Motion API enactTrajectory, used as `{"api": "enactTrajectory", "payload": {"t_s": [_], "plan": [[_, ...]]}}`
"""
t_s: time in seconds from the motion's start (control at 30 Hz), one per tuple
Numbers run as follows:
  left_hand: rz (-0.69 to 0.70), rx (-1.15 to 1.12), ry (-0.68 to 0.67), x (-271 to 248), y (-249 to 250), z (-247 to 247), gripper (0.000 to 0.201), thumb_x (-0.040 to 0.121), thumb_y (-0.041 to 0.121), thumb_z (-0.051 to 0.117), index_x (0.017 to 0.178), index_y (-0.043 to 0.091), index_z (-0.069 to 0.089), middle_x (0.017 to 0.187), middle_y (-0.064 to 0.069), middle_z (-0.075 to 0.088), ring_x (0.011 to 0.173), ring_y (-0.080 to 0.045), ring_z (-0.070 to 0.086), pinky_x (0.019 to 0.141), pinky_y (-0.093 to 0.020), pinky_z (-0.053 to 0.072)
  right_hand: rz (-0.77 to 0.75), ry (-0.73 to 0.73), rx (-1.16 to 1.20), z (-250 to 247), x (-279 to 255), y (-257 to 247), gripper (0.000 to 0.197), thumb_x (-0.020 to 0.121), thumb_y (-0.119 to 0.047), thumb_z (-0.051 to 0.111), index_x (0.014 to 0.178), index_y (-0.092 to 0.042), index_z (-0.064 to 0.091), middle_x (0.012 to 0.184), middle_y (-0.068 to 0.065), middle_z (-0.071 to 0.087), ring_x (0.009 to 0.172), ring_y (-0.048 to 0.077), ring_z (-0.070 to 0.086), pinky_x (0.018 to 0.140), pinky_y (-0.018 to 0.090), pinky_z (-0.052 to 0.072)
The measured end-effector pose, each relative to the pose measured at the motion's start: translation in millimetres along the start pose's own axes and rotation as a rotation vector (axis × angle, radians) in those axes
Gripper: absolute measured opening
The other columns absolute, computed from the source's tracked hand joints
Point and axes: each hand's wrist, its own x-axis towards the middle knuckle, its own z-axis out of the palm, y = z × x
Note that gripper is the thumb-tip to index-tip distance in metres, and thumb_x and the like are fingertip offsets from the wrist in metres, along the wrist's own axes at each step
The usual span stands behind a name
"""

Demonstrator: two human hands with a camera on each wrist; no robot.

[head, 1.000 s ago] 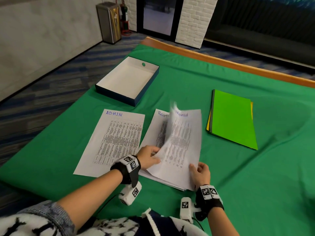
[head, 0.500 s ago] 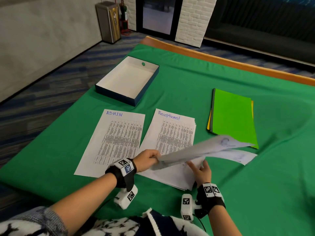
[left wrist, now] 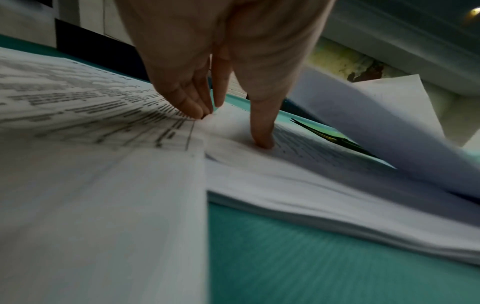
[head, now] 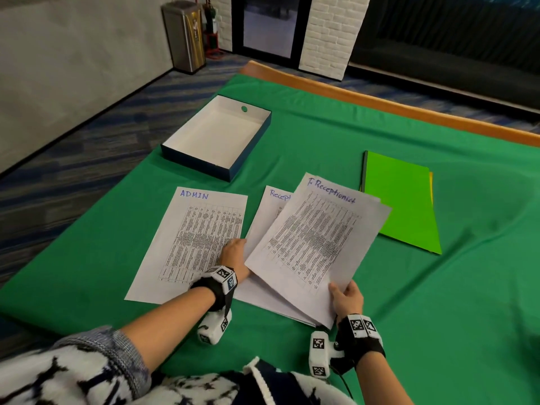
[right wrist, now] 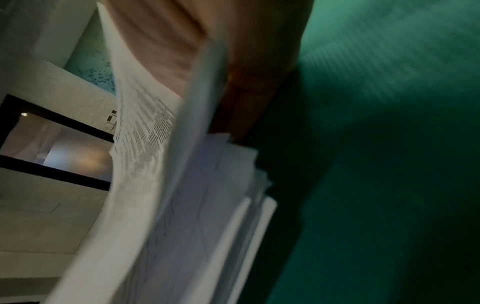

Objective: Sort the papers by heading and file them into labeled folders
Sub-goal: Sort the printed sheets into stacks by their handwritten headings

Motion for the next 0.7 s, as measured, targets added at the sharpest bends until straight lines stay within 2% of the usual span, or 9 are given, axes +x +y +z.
{"api": "enactTrajectory", "payload": {"t_s": [0.1, 0.2, 0.3, 0.37, 0.43, 0.53, 0.63, 0.67, 0.7], "plan": [[-0.037, -0.056, 0.027, 1, -1, -1, 0.072, 0.069, -0.010, 0.065, 0.134, 0.010, 0.040, 0.134, -0.011, 0.041, 0.120, -0.026, 0.045, 0.098, -0.029, 0.041, -0.013, 0.010, -0.014, 0, -1, -2, 0.040, 0.087, -0.003, 0.060, 0.126, 0.000, 0.051, 0.121, 0.017, 0.060, 0.096, 0.025, 0.058, 0.095, 0.041, 0.047], [-0.019, -0.137, 0.085, -1, -6, -1, 0.066, 0.064, -0.013, 0.066, 0.123, 0.011, 0.048, 0.119, -0.007, 0.054, 0.105, -0.020, 0.054, 0.081, -0.022, 0.044, -0.011, 0.015, -0.017, 1, 0, -1, 0.040, 0.087, -0.002, 0.060, 0.125, 0.000, 0.052, 0.120, 0.016, 0.060, 0.095, 0.025, 0.057, 0.096, 0.043, 0.047], [0.039, -0.173, 0.126, -6, -11, -3, 0.050, 0.070, -0.012, 0.065, 0.116, 0.007, 0.058, 0.111, -0.007, 0.064, 0.100, -0.020, 0.061, 0.080, -0.019, 0.046, -0.034, 0.029, -0.024, 2, 0, 0, 0.036, 0.085, 0.001, 0.060, 0.121, 0.000, 0.055, 0.117, 0.016, 0.062, 0.094, 0.026, 0.058, 0.097, 0.047, 0.047], [0.044, -0.197, 0.164, -10, -12, -6, 0.033, 0.079, 0.004, 0.069, 0.111, 0.006, 0.064, 0.105, -0.007, 0.068, 0.095, -0.020, 0.063, 0.080, -0.020, 0.047, -0.052, 0.031, -0.031, 2, -1, 0, 0.035, 0.085, 0.001, 0.060, 0.119, 0.000, 0.056, 0.112, 0.014, 0.062, 0.093, 0.026, 0.058, 0.096, 0.047, 0.047], [0.020, -0.237, 0.198, -13, -12, -8, 0.026, 0.080, 0.017, 0.072, 0.103, 0.006, 0.069, 0.097, -0.008, 0.071, 0.087, -0.020, 0.065, 0.081, -0.024, 0.052, -0.081, 0.038, -0.042, 1, -1, -1, 0.027, 0.085, 0.000, 0.059, 0.112, -0.002, 0.059, 0.107, 0.013, 0.063, 0.090, 0.025, 0.058, 0.094, 0.045, 0.048], [-0.058, -0.305, 0.192, -14, -14, -11, 0.024, 0.078, 0.018, 0.074, 0.096, 0.003, 0.071, 0.090, -0.009, 0.072, 0.083, -0.021, 0.065, 0.081, -0.024, 0.050, -0.131, 0.055, -0.075, -2, -1, -2, 0.006, 0.086, -0.004, 0.059, 0.088, -0.010, 0.060, 0.096, 0.017, 0.067, 0.080, 0.024, 0.058, 0.085, 0.041, 0.051], [-0.069, -0.271, 0.165, -16, -16, -9, 0.009, 0.083, 0.016, 0.068, 0.076, 0.011, 0.064, 0.074, -0.008, 0.063, 0.075, -0.018, 0.059, 0.075, -0.023, 0.045, -0.136, 0.068, -0.053, -8, 0, -4, 0.006, 0.086, -0.004, 0.059, 0.083, -0.009, 0.060, 0.094, 0.021, 0.067, 0.076, 0.024, 0.057, 0.080, 0.039, 0.051], [-0.065, -0.253, 0.159, -17, -14, -9, 0.005, 0.085, 0.016, 0.066, 0.081, 0.013, 0.064, 0.079, -0.007, 0.065, 0.080, -0.019, 0.061, 0.077, -0.024, 0.046, -0.131, 0.061, -0.043, -10, 0, -5, 0.003, 0.086, -0.004, 0.059, 0.088, -0.007, 0.061, 0.096, 0.019, 0.067, 0.078, 0.024, 0.058, 0.081, 0.037, 0.050], [-0.063, -0.239, 0.159, -20, -13, -9, 0.009, 0.087, 0.015, 0.063, 0.094, 0.012, 0.068, 0.091, -0.007, 0.070, 0.089, -0.022, 0.065, 0.079, -0.027, 0.049, -0.128, 0.050, -0.041, -11, -1, -7, 0.009, 0.087, -0.005, 0.059, 0.095, -0.004, 0.061, 0.099, 0.017, 0.066, 0.083, 0.024, 0.059, 0.084, 0.035, 0.049]]}}
